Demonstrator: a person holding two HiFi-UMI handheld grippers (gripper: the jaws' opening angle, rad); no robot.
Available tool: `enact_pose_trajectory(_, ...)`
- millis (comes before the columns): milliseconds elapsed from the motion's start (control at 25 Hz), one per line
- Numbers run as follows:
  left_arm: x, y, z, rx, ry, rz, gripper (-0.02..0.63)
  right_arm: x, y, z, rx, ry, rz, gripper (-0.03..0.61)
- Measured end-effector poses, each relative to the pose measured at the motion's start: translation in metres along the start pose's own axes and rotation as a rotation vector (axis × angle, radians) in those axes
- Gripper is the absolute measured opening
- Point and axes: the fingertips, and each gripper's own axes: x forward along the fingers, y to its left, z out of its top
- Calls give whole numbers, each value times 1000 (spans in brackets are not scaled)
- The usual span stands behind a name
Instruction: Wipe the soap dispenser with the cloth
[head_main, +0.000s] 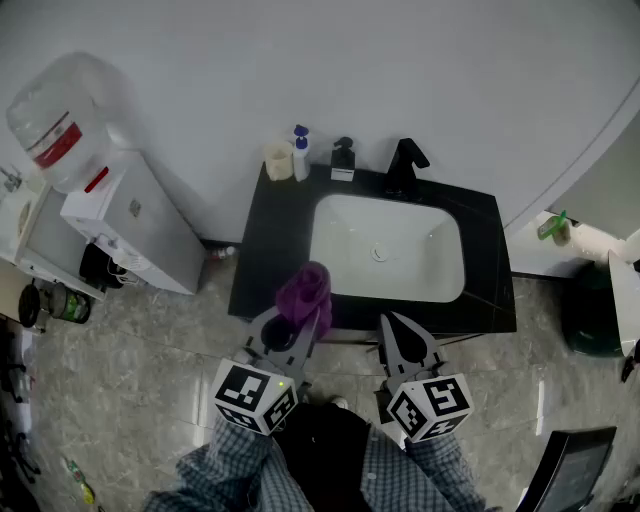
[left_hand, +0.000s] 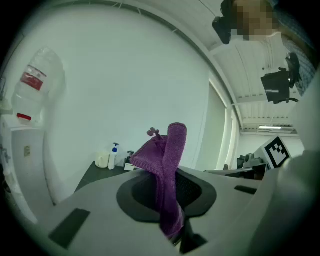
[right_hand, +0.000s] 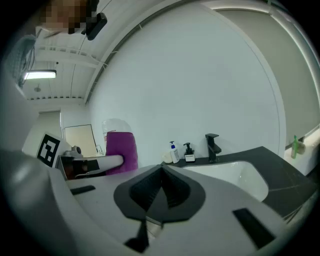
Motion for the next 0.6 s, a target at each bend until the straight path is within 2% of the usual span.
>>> enact_pose_trajectory(600, -1, -3, 0, 2, 2, 0, 60, -3, -2, 1, 5, 1, -2, 18)
